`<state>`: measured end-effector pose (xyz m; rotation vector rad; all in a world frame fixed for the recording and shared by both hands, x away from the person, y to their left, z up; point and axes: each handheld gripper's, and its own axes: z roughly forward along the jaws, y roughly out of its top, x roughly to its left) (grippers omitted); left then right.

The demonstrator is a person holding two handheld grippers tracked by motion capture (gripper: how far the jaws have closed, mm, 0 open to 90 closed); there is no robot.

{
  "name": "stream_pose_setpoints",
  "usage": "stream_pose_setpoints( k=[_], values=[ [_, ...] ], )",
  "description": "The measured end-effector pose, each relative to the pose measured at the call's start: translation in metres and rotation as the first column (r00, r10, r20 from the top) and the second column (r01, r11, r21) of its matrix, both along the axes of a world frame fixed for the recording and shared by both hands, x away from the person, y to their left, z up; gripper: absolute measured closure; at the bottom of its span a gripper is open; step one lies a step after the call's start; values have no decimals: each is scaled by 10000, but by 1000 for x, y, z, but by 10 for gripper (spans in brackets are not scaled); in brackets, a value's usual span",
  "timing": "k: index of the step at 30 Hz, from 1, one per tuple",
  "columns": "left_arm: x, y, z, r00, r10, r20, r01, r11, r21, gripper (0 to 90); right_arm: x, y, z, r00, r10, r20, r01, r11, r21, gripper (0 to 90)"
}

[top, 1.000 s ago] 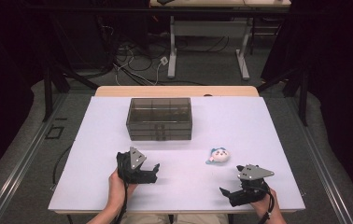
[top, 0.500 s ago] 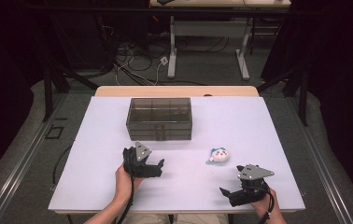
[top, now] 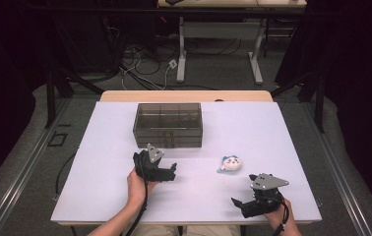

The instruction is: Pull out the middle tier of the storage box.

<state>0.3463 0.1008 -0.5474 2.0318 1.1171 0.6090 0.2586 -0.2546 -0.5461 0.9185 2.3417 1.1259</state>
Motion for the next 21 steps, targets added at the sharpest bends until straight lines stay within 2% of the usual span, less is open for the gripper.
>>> stream_pose_setpoints(
  k=[2,5,6,7,8,12,21],
  values=[
    [5,-2,-1,9996,254,-156,-255,9997,-39,3,0,0,0,9999,-44,-107,43,10000,-76,0],
    [8,-2,0,9990,383,-240,-384,9993,-41,3,0,0,0,9999,-47,-113,45,9999,-121,0],
    [9,-3,0,9974,670,-279,-673,9977,-125,3,1,2,-3,10000,-56,52,56,9998,165,0],
    [9,-3,0,9974,670,-279,-673,9977,-125,3,1,2,-3,10000,-56,52,56,9998,165,0],
    [10,-3,0,9964,790,-303,-796,9967,-179,3,1,1,-2,9998,60,-164,-61,10000,-71,0],
    [15,-4,1,9923,1109,-543,-1129,9929,-361,2,0,1,-2,9997,-49,-240,48,10000,-33,0],
    [19,-12,3,9894,1388,-415,-1409,9887,-519,4,1,1,-2,9999,-14,-137,13,10000,-60,0]
  ],
)
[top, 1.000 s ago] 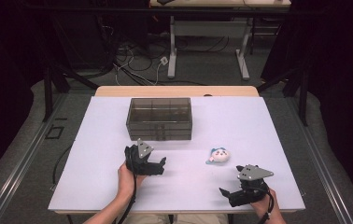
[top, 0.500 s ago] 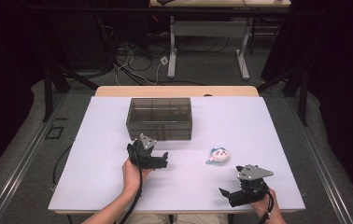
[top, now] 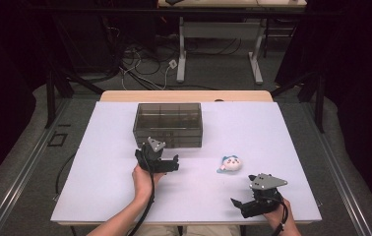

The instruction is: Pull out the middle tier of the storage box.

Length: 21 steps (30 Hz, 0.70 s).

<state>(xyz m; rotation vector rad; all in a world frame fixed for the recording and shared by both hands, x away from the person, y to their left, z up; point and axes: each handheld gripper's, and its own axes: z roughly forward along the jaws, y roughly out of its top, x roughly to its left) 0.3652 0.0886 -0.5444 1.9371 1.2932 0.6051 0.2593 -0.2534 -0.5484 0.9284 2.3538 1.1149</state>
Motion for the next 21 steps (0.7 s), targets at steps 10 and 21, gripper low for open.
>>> stream_pose_setpoints(
  k=[10,21],
  values=[
    [1,-8,1,9994,230,253,-226,9996,-148,49,-1,0,0,10000,-70,-11,70,9999,72,0],
    [3,-9,0,9964,605,602,-586,9977,-330,110,0,0,0,10000,23,-31,-23,10000,15,0]
  ],
)
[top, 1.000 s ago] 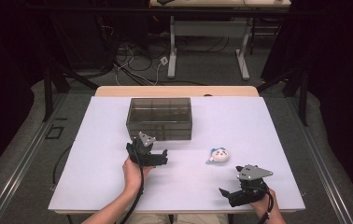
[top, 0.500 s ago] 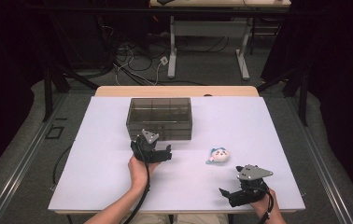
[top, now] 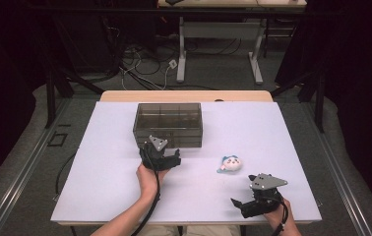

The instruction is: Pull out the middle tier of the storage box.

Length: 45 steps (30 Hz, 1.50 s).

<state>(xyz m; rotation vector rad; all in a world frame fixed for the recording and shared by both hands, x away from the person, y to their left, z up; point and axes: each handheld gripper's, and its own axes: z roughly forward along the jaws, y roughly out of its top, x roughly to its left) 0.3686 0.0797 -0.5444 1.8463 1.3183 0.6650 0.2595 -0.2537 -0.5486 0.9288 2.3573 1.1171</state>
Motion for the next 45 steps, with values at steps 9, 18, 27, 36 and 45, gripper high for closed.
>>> stream_pose_setpoints(
  k=[9,18,27,36,45],
  values=[
    [0,-7,0,9996,201,209,-198,9997,-119,152,0,0,0,10000,-18,7,18,10000,19,0],
    [1,-14,-1,9964,647,553,-644,9979,-72,197,0,0,0,10000,-30,16,30,10000,6,0],
    [1,-19,-2,9888,1191,902,-1169,9927,-288,300,0,0,0,10000,-6,-4,6,10000,-14,0],
    [2,-25,-8,9797,1697,1070,-1661,9852,-421,397,0,0,0,10000,-38,0,38,10000,-2,0],
    [4,-30,-13,9684,2094,1353,-2041,9776,-519,488,0,0,0,10000,-40,-5,40,10000,4,0]
  ],
)
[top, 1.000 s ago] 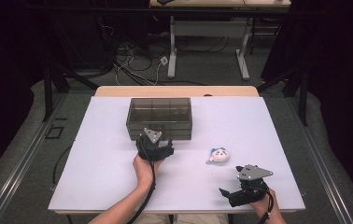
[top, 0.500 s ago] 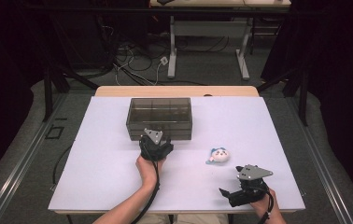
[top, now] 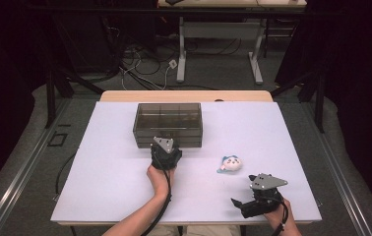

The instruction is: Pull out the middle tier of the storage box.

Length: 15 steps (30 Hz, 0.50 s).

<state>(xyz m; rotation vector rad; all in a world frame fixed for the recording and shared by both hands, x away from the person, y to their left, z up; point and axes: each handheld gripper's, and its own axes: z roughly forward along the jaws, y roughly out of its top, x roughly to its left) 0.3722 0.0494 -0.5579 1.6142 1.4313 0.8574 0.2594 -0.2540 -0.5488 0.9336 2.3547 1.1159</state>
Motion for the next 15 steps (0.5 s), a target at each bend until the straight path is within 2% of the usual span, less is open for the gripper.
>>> stream_pose_setpoints(
  k=[4,6,15],
  values=[
    [3,1,-5,9996,250,-142,-252,9996,-161,523,0,0,0,10000,-42,44,42,10000,12,0],
    [3,2,-4,9997,249,-74,-251,9993,-292,538,0,0,0,10000,-17,5,17,10000,-2,0],
    [2,1,-5,9995,295,-62,-297,9990,-328,556,0,-1,0,10000,29,10,-29,10000,-49,0]
  ],
)
